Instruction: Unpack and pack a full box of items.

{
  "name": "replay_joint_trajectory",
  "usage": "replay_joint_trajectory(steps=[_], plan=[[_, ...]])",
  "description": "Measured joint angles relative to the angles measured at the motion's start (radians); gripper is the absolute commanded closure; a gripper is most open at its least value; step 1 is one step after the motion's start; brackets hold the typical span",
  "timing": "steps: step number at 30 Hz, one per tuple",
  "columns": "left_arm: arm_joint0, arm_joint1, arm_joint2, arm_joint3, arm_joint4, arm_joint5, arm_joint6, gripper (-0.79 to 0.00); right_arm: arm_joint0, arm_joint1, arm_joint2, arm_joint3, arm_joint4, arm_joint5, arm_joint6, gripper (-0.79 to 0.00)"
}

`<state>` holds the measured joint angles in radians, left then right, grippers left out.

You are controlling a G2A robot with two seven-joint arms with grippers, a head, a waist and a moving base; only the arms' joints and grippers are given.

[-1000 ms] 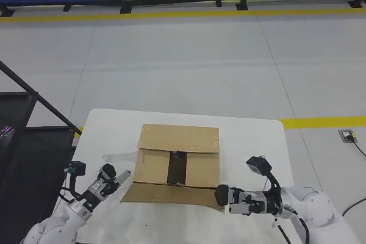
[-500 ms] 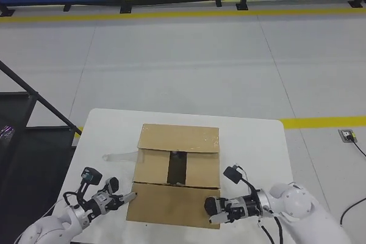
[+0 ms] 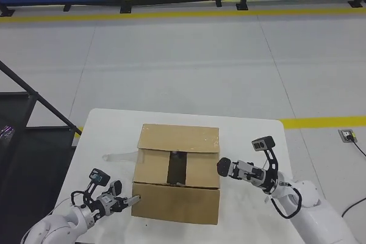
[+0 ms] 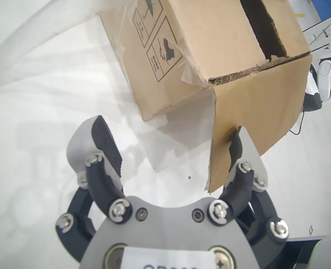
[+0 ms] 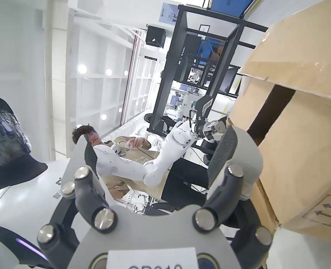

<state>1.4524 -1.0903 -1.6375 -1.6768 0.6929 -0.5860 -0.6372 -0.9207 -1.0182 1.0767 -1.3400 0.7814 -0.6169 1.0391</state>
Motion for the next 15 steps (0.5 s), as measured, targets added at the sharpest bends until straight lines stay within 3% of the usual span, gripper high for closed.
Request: replay_joint_trajectory(steps=[3,9,15], plan=[[0.000,0.000,0.000,0.000,0.000,0.000,0.000,-0.785,-0.006,0.000,0.002,-0.004,-0.019,0.021,-0.024,-0.785],[0.006,0.001,0.014,-0.009,0.021,0.011,0.021,-0.785,0.039,-0.021,-0.050,0.036,-0.022,0.218,-0.093,-0.785],[0.006,0.005,0.019,-0.009,0.022,0.017,0.028,-0.785,0.103,-0.051,-0.097,0.119,-0.057,0.256,-0.185,-0.785]])
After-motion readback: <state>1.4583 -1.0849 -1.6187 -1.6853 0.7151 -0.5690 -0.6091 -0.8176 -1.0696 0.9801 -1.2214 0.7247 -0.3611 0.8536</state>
